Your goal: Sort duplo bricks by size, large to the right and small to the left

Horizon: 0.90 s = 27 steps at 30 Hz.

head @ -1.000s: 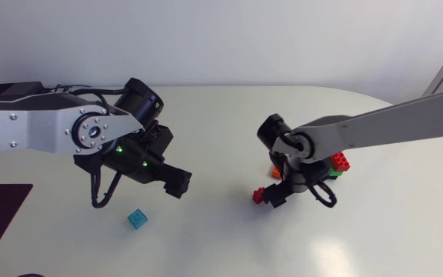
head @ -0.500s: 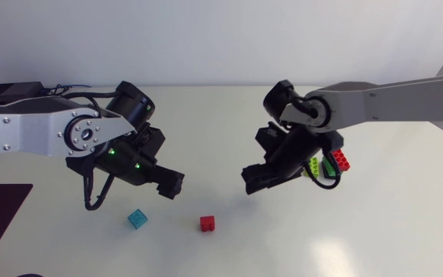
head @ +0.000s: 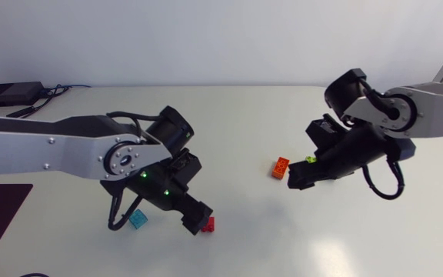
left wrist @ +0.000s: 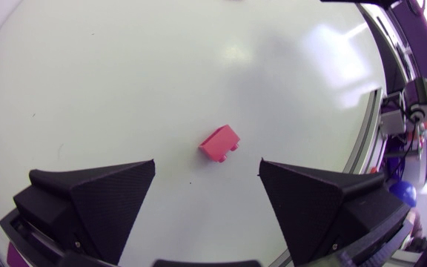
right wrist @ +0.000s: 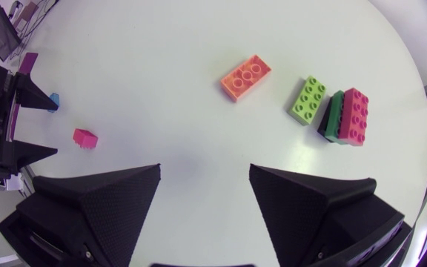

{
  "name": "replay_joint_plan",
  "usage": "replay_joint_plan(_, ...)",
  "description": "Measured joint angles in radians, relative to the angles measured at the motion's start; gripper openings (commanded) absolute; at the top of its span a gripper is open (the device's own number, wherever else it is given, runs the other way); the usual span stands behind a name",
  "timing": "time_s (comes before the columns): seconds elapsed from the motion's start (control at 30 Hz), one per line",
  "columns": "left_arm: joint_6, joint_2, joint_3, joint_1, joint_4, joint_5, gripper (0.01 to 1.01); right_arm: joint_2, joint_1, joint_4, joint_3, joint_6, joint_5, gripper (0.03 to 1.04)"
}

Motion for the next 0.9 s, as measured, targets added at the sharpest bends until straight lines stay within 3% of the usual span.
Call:
replay_joint_plan(0.37, 0.354, 0.118, 0.037, 0.020, 0.053, -0.001, 0.956, -0.166, -0.135, -0.035, -0.147, -0.142, -0.024, 0.88)
replay_joint_plan(0.5, 0.434, 0.135, 0.037, -0.002, 0.063, 0.000, 0.895, -0.175, -0.174, -0.038, -0.176, -0.165, -0.031, 0.88)
replay_joint_plan(0.57, 0.462, 0.137, 0.037, -0.018, 0.075, -0.001, 0.744, -0.179, -0.188, -0.038, -0.187, -0.169, -0.032, 0.88)
replay_joint_plan(0.7, 0.498, 0.153, 0.037, -0.042, 0.095, 0.000, 0.238, -0.182, -0.205, -0.038, -0.208, -0.177, -0.038, 0.88)
replay_joint_plan(0.9, 0.516, 0.206, 0.037, -0.051, 0.097, 0.000, 0.198, -0.204, -0.228, -0.038, -0.213, -0.192, -0.049, 0.88)
